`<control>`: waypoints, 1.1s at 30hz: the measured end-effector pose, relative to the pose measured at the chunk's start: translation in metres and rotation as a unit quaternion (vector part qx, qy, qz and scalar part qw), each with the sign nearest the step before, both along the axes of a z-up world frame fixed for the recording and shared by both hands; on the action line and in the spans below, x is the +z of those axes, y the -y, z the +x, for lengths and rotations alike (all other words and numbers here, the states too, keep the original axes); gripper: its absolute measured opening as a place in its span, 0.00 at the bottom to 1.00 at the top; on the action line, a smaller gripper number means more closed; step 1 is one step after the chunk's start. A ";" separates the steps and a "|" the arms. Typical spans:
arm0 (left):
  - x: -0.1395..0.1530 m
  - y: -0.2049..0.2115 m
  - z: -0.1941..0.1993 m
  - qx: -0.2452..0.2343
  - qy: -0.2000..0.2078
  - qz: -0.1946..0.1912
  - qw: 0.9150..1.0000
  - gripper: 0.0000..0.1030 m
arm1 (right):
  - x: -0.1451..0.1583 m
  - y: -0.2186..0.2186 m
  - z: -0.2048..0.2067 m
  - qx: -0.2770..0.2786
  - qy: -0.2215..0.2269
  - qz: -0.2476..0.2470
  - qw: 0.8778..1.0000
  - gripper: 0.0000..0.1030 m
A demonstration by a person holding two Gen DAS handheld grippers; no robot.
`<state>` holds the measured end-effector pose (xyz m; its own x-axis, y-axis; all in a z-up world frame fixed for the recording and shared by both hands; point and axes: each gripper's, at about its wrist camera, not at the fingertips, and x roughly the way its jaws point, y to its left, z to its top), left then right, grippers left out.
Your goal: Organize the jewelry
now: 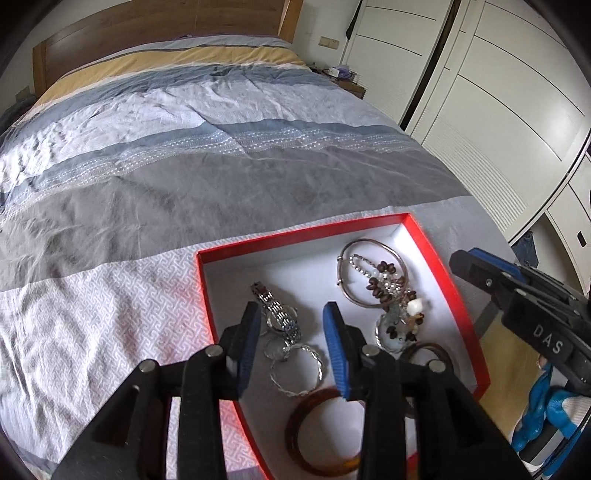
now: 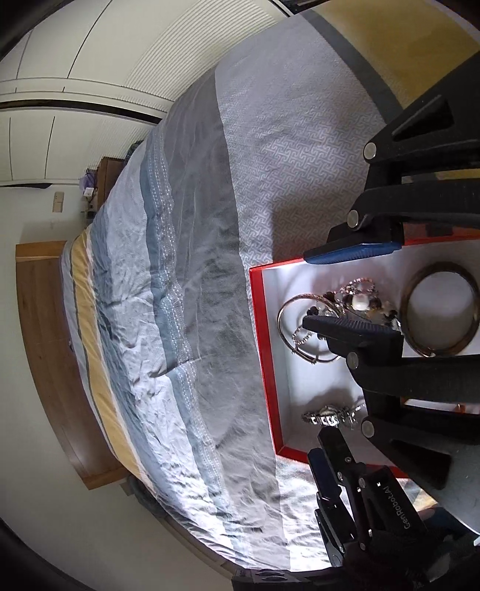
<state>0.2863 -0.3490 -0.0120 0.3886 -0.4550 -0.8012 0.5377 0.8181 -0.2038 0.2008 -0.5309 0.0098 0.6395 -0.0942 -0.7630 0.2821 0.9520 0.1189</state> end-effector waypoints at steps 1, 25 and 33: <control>0.006 -0.005 -0.005 0.003 0.003 -0.002 1.000 0.32 | 0.005 -0.005 -0.007 0.000 0.002 -0.001 1.000 0.35; 0.106 -0.263 -0.221 0.185 0.109 0.078 0.973 0.33 | 0.082 -0.205 -0.218 0.085 0.041 -0.024 0.995 0.71; 0.131 -0.311 -0.284 0.224 0.147 0.076 0.960 0.37 | 0.100 -0.229 -0.266 0.080 0.057 -0.033 0.995 0.83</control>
<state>0.0022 -0.0376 0.1192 0.7383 -0.0753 -0.6702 0.1405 0.9891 0.0437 -0.0647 -0.3018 0.1098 0.7328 -0.0315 -0.6797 0.1139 0.9905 0.0769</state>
